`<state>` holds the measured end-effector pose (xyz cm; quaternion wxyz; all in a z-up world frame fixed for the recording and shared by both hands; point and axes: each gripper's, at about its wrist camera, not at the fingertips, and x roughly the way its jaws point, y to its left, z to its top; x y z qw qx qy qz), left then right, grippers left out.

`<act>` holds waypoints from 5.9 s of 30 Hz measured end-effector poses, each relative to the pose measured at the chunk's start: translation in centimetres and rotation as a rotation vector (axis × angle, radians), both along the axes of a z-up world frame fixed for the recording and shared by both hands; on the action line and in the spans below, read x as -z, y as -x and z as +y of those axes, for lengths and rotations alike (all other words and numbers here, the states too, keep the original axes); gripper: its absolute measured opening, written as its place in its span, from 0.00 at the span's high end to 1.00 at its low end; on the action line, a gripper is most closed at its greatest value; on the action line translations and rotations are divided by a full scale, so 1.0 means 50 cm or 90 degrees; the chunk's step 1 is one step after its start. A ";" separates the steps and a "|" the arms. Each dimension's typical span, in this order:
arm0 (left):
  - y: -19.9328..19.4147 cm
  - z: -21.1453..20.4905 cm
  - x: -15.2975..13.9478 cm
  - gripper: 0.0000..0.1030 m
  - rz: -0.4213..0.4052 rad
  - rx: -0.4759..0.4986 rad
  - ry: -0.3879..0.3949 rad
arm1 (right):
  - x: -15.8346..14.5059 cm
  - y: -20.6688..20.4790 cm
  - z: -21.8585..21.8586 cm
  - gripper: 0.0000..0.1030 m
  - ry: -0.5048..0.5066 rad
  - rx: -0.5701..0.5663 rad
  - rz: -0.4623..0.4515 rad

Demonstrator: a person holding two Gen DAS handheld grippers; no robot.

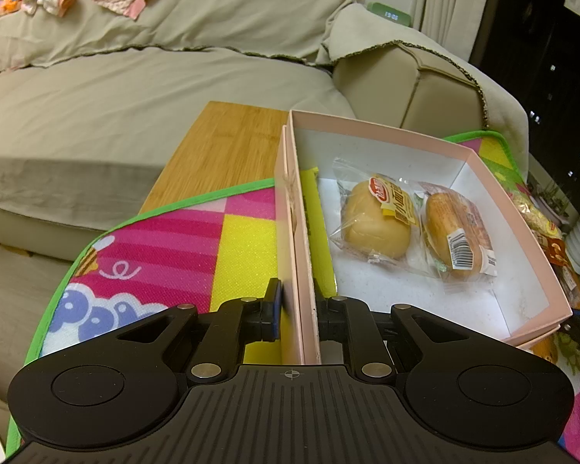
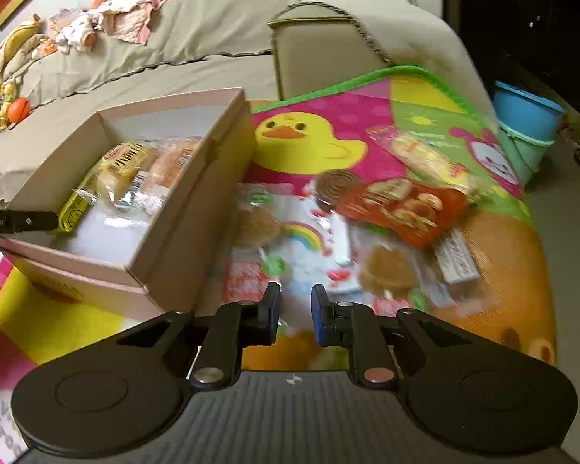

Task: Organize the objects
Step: 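Lower the open right tool toward the small cookie packet, then grasp the cookie packet with the right tool, then carry the cookie packet into the box and open the right tool, then move the right tool back over the red hawthorn stick packet, then grasp the red hawthorn stick packet and drop it into the box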

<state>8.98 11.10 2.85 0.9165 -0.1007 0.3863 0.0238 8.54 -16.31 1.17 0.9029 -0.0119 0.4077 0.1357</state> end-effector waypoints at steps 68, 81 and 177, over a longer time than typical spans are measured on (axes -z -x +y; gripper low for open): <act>-0.007 -0.001 0.003 0.85 -0.006 -0.005 0.004 | -0.315 -0.051 0.247 0.62 -0.204 -0.121 -0.117; -0.005 0.003 0.007 0.85 -0.011 -0.006 0.011 | -0.200 -0.030 0.155 0.45 -0.124 -0.052 -0.116; 0.001 0.008 0.007 0.84 -0.011 -0.003 0.016 | -0.301 -0.040 0.274 0.61 -0.157 -0.139 -0.122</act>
